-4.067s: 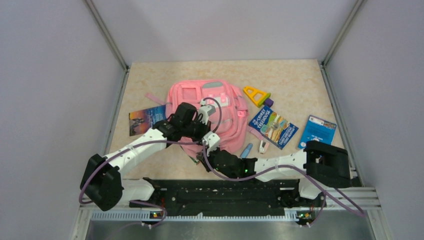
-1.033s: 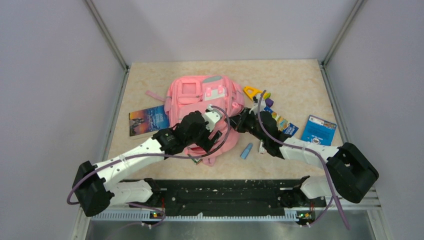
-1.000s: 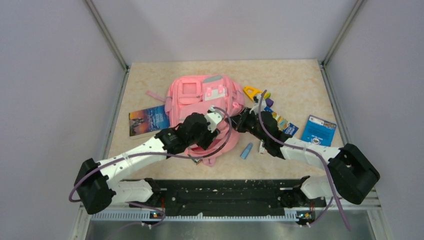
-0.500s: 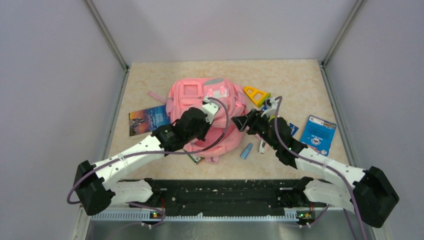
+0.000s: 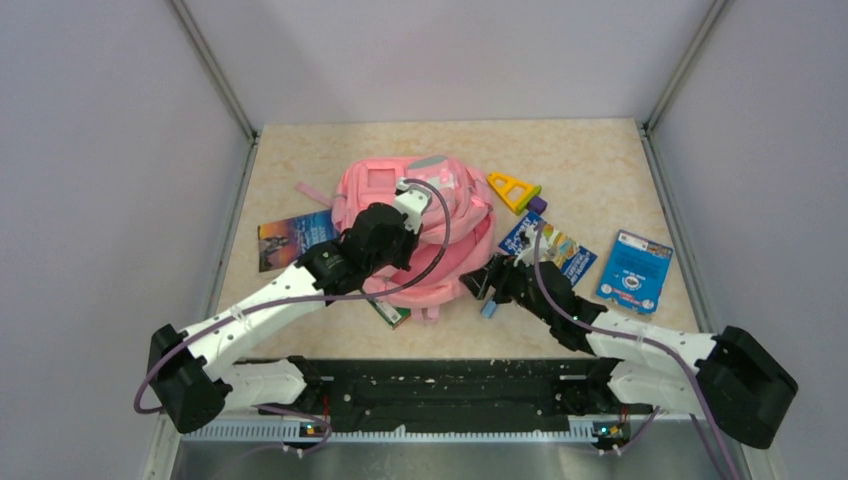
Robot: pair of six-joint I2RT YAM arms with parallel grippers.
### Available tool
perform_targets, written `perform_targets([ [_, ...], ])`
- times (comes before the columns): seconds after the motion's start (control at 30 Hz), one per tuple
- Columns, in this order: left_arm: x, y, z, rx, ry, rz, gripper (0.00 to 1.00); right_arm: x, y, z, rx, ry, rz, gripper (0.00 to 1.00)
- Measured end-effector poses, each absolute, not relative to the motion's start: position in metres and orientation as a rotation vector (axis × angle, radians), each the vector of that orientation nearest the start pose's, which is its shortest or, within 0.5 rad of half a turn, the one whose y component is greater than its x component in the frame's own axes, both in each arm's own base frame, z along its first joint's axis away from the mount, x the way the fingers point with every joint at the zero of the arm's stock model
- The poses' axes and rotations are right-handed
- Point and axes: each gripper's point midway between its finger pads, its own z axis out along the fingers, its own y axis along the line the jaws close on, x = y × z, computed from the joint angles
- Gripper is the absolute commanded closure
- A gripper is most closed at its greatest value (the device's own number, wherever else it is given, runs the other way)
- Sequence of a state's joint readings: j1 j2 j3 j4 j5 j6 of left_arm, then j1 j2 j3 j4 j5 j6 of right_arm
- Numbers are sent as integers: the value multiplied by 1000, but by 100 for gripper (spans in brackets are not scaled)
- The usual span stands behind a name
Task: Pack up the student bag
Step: Unzip the student bag at the center of the board.
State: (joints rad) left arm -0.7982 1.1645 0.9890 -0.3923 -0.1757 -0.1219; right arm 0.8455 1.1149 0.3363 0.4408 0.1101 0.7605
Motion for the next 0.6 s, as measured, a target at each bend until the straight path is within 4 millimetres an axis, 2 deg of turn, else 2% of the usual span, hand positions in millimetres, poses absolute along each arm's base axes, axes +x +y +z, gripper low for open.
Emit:
perform_targets([
  [0.03,266,-234,205,610,2060,-351,100,225,270,104,-16,2047,947,67],
  [0.07,266,-231,206,603,2058,-346,100,227,272,99,-21,2064,933,86],
  [0.13,269,-224,214,574,2046,-327,100,231,275,90,-38,2085,903,100],
  [0.27,277,-204,246,487,1980,-300,100,241,278,82,-32,2103,851,100],
  [0.43,292,-177,292,369,1898,-278,100,259,276,97,-1,2041,829,100],
  [0.5,295,-170,301,341,1885,-270,100,268,270,100,20,2018,810,100],
  [0.6,296,-165,304,329,1881,-273,100,278,262,100,35,2003,771,100],
])
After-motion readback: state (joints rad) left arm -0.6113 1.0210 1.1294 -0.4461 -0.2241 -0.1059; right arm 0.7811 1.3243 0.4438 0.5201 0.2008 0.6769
